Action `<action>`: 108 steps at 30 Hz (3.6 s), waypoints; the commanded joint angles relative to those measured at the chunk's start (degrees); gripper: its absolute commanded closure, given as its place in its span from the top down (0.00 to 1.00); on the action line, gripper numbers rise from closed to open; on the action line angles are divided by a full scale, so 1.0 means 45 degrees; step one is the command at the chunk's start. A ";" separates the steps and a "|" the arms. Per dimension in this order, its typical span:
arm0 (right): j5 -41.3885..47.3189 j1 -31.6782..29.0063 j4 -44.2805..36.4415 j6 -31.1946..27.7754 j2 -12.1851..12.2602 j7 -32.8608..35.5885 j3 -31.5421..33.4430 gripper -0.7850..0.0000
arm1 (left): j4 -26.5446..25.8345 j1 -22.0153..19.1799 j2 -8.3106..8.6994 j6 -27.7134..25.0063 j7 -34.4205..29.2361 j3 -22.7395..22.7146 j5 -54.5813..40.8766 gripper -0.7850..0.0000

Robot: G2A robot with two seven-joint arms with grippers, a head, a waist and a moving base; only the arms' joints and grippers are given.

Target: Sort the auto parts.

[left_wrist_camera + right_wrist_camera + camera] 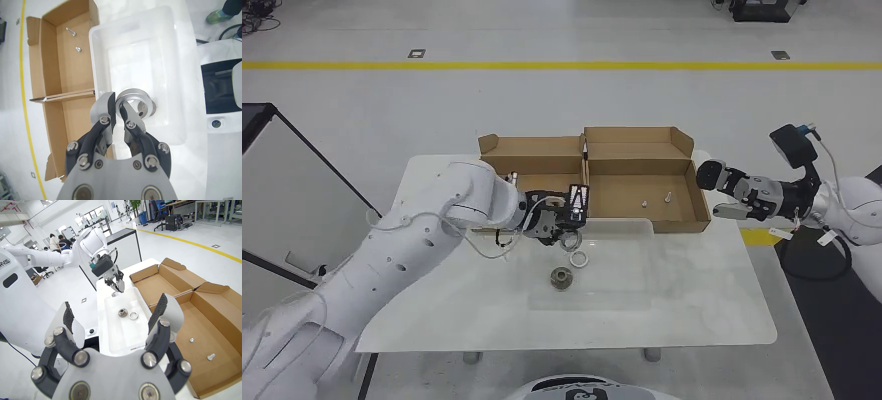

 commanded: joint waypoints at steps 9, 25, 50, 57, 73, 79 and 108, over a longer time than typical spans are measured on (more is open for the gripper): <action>0.0001 0.0000 0.0000 0.0000 0.0000 0.0000 0.0000 1.00 | -0.1731 0.3487 0.1472 -0.0488 0.6107 -0.3314 0.2043 0.00; 0.0001 0.0000 0.0000 0.0000 0.0000 0.0000 0.0000 1.00 | -0.1829 0.3925 0.1815 -0.0488 0.8167 -0.3518 0.2814 0.00; 0.0001 0.0000 0.0000 0.0000 0.0000 0.0000 0.0000 1.00 | -0.1658 0.4321 0.1764 -0.0488 0.9577 -0.3746 0.1688 0.00; 0.0001 0.0000 0.0000 0.0000 0.0000 0.0000 0.0000 1.00 | -0.1657 0.4780 0.1931 -0.0488 1.2126 -0.3685 0.0714 0.00; 0.0001 0.0000 0.0000 0.0000 0.0000 0.0000 0.0000 1.00 | -0.1390 0.5732 0.2776 -0.0488 2.0291 -0.3648 0.1992 0.00; 0.0001 0.0000 0.0000 0.0000 0.0000 0.0000 0.0000 1.00 | -0.1956 0.6021 0.2920 -0.0488 2.0328 -0.4046 0.0054 0.00; 0.0001 0.0000 0.0000 0.0000 0.0000 0.0000 0.0000 1.00 | -0.1497 0.6748 0.3359 -0.0488 2.0327 -0.5162 0.1561 0.00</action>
